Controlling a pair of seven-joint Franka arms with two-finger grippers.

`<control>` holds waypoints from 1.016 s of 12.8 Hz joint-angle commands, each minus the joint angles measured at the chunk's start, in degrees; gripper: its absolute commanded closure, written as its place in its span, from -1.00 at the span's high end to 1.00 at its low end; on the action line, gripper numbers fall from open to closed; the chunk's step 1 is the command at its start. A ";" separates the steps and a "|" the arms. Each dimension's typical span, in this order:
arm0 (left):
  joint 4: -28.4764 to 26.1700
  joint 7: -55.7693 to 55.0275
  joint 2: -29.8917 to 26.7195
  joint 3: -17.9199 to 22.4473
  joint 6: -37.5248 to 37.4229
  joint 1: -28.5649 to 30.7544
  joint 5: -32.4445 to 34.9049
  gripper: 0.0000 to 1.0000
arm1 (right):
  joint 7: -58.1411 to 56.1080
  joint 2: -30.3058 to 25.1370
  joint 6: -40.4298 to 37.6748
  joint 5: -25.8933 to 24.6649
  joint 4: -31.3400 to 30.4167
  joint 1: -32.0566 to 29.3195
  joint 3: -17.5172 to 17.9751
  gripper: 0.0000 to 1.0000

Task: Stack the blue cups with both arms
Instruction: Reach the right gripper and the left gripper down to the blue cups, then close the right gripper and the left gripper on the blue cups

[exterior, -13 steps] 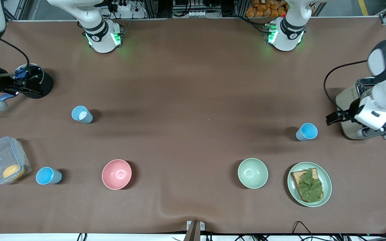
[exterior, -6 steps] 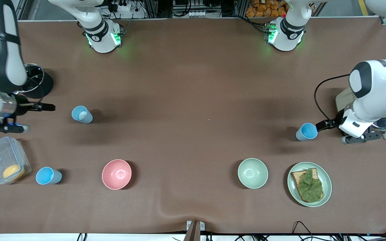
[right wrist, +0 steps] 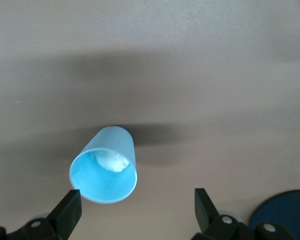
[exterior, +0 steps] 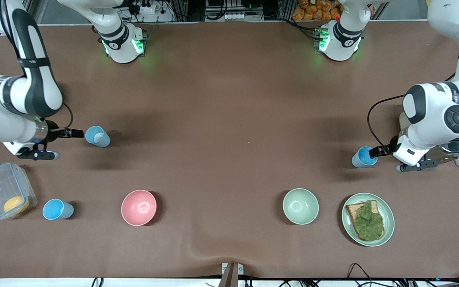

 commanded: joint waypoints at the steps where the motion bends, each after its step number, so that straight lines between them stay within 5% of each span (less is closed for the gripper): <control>1: -3.08 1.61 0.03 -0.36 3.79 0.99 1.03 1.00 | -2.93 3.27 2.58 0.31 -0.44 -1.95 0.60 1.00; 2: -3.09 1.61 0.29 -0.36 3.88 0.99 1.03 0.91 | -3.29 3.89 2.67 0.31 -0.44 -2.30 0.60 1.00; 3: -3.00 1.61 1.08 -0.44 3.97 0.99 1.03 0.54 | -3.38 4.76 2.85 0.31 -0.36 -2.30 0.60 1.00; 4: -2.91 1.61 1.52 -0.44 4.06 0.99 1.03 -0.35 | -3.38 5.38 2.76 0.39 -0.44 -2.48 0.60 1.00; 5: -2.82 1.53 1.79 -0.53 4.06 0.99 0.86 -0.84 | -3.38 5.91 2.76 0.48 -0.53 -2.65 0.60 1.00; 6: -2.82 1.35 1.70 -0.62 4.06 0.82 0.77 -1.00 | -3.38 6.09 2.76 0.48 -0.62 -2.66 0.69 1.00; 8: -2.47 1.44 1.88 -0.71 4.06 0.91 0.86 -1.00 | -3.38 6.35 2.50 0.92 -1.14 -2.66 0.69 0.98; 10: -2.21 1.70 1.00 -0.71 4.06 0.29 0.86 -1.00 | -3.29 6.53 2.06 1.10 -1.41 -2.74 0.69 -0.16; 13: -2.03 1.70 -1.28 -2.11 3.71 0.29 0.86 -1.00 | -3.38 6.62 0.92 5.65 -1.94 -3.27 0.69 -0.84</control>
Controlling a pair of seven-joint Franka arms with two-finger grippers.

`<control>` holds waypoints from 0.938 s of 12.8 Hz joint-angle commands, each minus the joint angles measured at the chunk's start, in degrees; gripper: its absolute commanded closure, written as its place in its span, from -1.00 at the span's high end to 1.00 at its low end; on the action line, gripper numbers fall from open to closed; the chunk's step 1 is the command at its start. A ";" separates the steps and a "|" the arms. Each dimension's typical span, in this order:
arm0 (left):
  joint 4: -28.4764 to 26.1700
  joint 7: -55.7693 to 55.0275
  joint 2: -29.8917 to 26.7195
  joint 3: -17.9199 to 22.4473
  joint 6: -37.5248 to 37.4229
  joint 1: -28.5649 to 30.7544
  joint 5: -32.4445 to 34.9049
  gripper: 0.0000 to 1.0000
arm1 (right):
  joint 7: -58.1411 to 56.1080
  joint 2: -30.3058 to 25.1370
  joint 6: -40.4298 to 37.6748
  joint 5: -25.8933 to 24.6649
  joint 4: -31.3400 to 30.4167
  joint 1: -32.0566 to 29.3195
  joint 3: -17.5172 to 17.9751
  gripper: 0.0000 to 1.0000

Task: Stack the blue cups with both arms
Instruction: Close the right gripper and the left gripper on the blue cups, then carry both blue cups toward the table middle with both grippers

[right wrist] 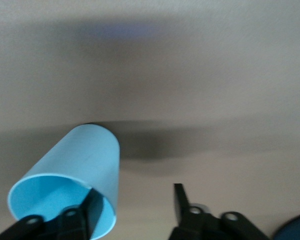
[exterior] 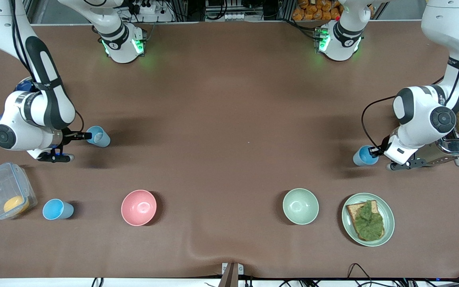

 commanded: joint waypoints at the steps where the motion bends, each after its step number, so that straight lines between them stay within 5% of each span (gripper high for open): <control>1: 0.05 0.80 -3.18 -1.35 -0.30 0.24 0.86 -1.00 | -1.15 -0.12 -0.79 2.94 -0.69 -1.71 0.79 -1.00; 7: 2.42 0.63 -8.28 -3.81 -2.14 0.15 0.86 -1.00 | -1.07 -0.21 -3.60 4.51 0.19 -1.01 1.05 -1.00; 12: 13.66 -0.43 -8.20 -7.14 -16.01 -0.46 0.77 -1.00 | 1.47 -0.12 -15.34 11.88 8.69 4.60 1.22 -1.00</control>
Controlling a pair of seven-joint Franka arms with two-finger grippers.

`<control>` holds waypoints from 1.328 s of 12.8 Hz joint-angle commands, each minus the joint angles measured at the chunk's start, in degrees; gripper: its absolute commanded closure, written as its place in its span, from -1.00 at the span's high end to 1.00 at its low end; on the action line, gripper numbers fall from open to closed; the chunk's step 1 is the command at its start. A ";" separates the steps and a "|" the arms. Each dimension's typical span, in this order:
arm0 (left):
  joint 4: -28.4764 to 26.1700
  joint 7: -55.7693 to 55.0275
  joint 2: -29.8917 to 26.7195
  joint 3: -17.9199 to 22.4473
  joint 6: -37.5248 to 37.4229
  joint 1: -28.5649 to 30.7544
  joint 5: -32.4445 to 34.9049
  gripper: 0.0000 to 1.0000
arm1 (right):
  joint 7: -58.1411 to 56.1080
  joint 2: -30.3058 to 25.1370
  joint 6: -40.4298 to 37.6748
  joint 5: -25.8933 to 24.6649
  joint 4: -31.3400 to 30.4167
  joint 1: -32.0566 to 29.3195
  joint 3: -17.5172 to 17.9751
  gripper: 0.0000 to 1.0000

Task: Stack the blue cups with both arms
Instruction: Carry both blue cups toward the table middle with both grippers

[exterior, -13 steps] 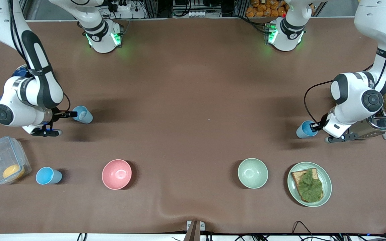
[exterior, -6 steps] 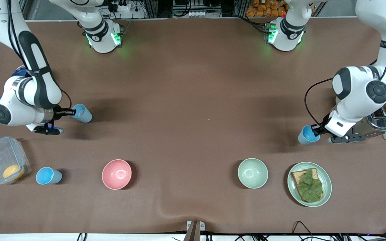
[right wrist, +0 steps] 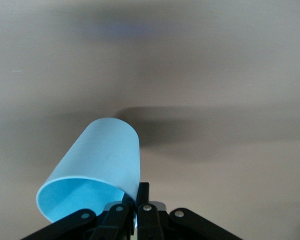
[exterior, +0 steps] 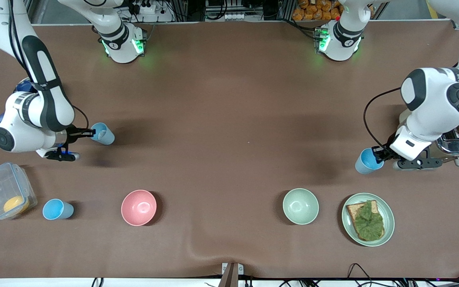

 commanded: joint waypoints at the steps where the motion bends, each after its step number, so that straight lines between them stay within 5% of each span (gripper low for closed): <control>1: 6.38 -1.04 0.47 -1.93 -7.33 -0.47 0.68 -1.00 | 5.95 0.12 -7.78 6.04 6.73 6.15 -0.16 -1.00; 4: 8.60 -8.23 1.43 -2.99 -8.76 -3.71 0.68 -1.00 | 22.82 1.68 -7.45 9.30 11.65 20.37 -0.16 -1.00; 7: 10.09 -15.17 2.49 -2.99 -8.76 -8.37 0.68 -1.00 | 30.24 8.62 -7.10 19.04 20.17 28.56 -0.25 -1.00; 11: 12.11 -24.31 5.04 -3.00 -8.67 -13.12 0.68 -1.00 | 34.28 15.92 -3.95 22.15 28.27 35.35 -0.25 -1.00; 17: 16.60 -39.95 9.34 -3.08 -8.67 -20.32 0.42 -1.00 | 39.04 19.71 4.42 22.59 29.60 40.90 -0.16 -1.00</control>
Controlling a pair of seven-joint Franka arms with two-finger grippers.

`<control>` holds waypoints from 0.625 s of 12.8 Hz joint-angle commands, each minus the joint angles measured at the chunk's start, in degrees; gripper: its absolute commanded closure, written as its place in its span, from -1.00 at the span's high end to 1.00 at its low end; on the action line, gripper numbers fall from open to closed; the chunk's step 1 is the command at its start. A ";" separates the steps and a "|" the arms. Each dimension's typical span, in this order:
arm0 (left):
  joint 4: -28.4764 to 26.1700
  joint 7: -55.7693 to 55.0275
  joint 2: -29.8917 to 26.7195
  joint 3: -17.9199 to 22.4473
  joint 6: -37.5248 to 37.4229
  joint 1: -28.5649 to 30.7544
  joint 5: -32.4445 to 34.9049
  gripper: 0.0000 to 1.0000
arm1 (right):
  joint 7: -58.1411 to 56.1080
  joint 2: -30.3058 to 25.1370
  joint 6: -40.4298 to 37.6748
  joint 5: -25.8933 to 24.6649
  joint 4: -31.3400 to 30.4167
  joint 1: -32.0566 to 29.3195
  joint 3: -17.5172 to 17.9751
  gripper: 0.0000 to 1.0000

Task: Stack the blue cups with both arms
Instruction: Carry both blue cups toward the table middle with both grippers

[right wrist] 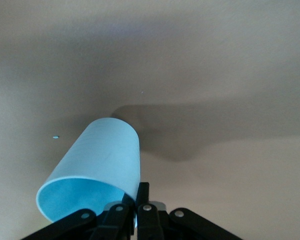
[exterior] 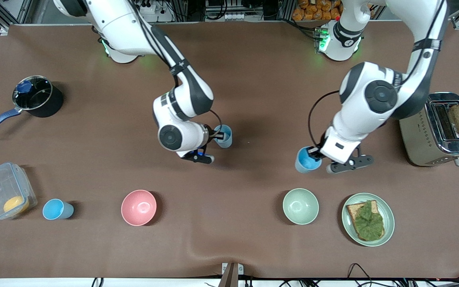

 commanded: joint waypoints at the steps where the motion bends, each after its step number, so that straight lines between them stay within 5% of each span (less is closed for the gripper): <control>1: 3.80 -8.21 2.94 0.13 -1.07 -3.63 0.16 -1.00 | 0.94 1.74 -0.54 1.24 2.22 0.44 -0.85 -1.00; 2: 5.03 -11.02 4.26 0.04 -1.07 -3.90 0.33 -1.00 | 1.03 1.83 -0.53 1.24 2.22 0.61 -0.85 -1.00; 3: 6.00 -12.18 5.23 0.04 -1.07 -5.29 0.16 -1.00 | 0.94 1.83 -0.53 1.24 2.22 0.53 -0.85 -0.71; 4: 7.40 -13.41 6.37 0.04 -1.07 -6.61 -0.02 -1.00 | 0.94 1.83 -0.62 1.32 2.22 0.44 -0.85 -0.04; 5: 8.63 -15.25 7.68 0.04 -1.07 -7.41 0.07 -1.00 | 1.20 1.83 -0.54 1.32 2.22 0.79 -0.94 0.99; 8: 10.84 -18.77 9.37 0.04 -1.07 -8.20 0.07 -1.00 | 0.77 0.96 -1.32 0.98 3.88 0.44 -0.94 1.00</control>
